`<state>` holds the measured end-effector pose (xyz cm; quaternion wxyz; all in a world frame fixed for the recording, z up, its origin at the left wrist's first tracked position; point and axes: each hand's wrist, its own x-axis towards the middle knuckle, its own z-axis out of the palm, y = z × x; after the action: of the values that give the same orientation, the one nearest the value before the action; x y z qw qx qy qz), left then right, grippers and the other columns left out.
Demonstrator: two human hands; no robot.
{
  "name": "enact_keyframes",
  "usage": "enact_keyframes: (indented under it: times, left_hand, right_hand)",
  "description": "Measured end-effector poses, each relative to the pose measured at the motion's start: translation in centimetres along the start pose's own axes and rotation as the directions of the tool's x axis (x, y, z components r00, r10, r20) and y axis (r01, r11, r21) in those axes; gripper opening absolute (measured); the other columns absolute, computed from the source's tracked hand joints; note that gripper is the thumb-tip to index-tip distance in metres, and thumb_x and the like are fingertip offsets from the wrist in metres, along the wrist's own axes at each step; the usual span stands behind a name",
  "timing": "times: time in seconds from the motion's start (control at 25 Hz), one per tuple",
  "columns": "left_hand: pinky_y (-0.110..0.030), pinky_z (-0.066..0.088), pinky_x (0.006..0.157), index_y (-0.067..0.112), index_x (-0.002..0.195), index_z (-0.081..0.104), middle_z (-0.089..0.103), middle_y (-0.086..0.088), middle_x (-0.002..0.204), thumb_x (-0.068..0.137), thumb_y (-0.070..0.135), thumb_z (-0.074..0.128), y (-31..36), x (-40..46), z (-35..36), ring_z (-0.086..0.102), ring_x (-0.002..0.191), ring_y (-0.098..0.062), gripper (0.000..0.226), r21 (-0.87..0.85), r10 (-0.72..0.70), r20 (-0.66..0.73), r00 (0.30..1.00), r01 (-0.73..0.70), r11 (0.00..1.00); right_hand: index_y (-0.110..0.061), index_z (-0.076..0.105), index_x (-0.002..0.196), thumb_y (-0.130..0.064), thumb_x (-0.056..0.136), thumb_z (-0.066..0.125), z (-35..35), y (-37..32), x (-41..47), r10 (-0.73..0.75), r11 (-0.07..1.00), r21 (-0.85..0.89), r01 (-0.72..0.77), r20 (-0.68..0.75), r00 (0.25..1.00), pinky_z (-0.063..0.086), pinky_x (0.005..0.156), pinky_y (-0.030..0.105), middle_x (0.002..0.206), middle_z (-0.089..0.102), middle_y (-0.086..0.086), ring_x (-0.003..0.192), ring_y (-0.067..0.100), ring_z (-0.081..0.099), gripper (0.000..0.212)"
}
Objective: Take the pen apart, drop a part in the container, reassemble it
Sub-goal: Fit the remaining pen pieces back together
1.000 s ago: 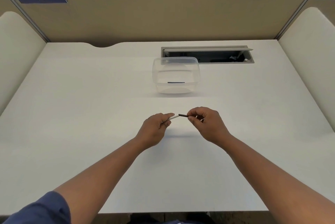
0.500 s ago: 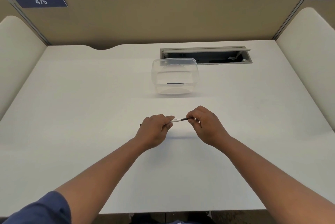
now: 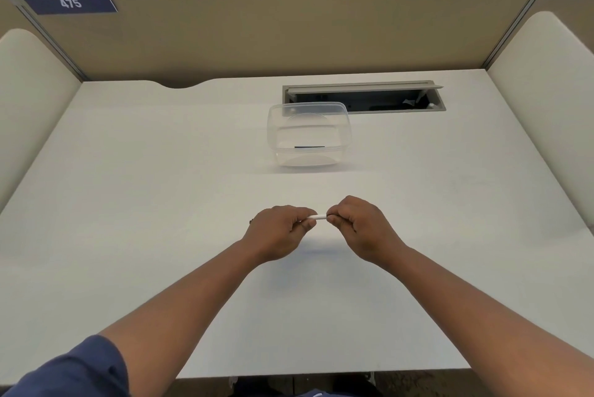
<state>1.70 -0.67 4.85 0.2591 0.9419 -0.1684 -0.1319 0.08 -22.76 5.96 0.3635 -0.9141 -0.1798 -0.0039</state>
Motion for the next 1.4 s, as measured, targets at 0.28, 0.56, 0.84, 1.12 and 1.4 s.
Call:
enact_keyframes:
  times: [0.28,0.56,0.84,1.12,1.4]
  left_hand:
    - [-0.027,0.033,0.051,0.037,0.107,0.066,0.062,0.005,0.071,0.099,0.048,0.039,0.4,0.6,0.2,0.056,0.07,-0.016,0.03,0.096,0.105,-0.079,0.991,-0.098,0.991]
    - [-0.027,0.024,0.047,0.029,0.095,0.065,0.054,0.006,0.062,0.102,0.046,0.041,0.2,0.8,-0.1,0.05,0.06,-0.016,0.03,0.219,0.132,-0.038,0.991,-0.12,0.968]
    - [-0.033,0.042,0.059,0.027,0.09,0.065,0.057,0.005,0.065,0.102,0.048,0.045,-0.2,1.7,-1.1,0.049,0.062,-0.015,0.031,0.028,-0.013,0.11,0.994,0.01,1.0]
    - [-0.029,0.038,0.058,0.034,0.086,0.069,0.053,0.015,0.059,0.1,0.044,0.05,0.3,2.2,-1.8,0.043,0.054,-0.007,0.026,-0.131,-0.039,0.221,0.974,0.069,0.989]
    - [-0.028,0.023,0.048,0.024,0.075,0.048,0.048,0.006,0.055,0.099,0.047,0.043,0.4,1.6,-0.6,0.042,0.054,-0.01,0.034,0.174,0.096,0.016,0.995,-0.097,0.98]
  right_hand:
    - [-0.017,0.057,0.086,-0.031,0.104,0.039,0.6,-1.0,-0.2,0.244,0.968,-0.078,-0.238,0.081,0.966,0.044,0.064,0.04,0.081,0.056,-0.004,0.073,0.021,0.051,0.029]
    - [-0.016,0.062,0.077,-0.034,0.102,0.046,0.5,-1.2,0.7,0.558,0.651,0.353,-0.671,0.376,0.74,0.033,0.054,0.025,0.069,0.05,-0.005,0.055,0.011,0.041,0.035]
    - [-0.015,0.071,0.113,-0.013,0.1,0.057,0.7,0.6,0.2,0.115,0.987,0.103,-0.121,0.066,0.991,0.047,0.074,0.033,0.091,0.066,0.001,0.085,0.02,0.058,0.02]
    - [-0.022,0.06,0.09,-0.021,0.1,0.047,-0.2,-0.1,0.6,0.093,0.946,-0.321,-0.042,0.146,0.985,0.046,0.06,0.037,0.083,0.062,-0.006,0.075,0.021,0.054,0.017]
    - [-0.019,0.065,0.07,-0.02,0.097,0.047,-1.5,-0.4,2.1,0.533,0.579,0.3,-0.758,0.565,0.63,0.03,0.047,0.022,0.059,0.055,-0.005,0.047,0.011,0.044,0.032]
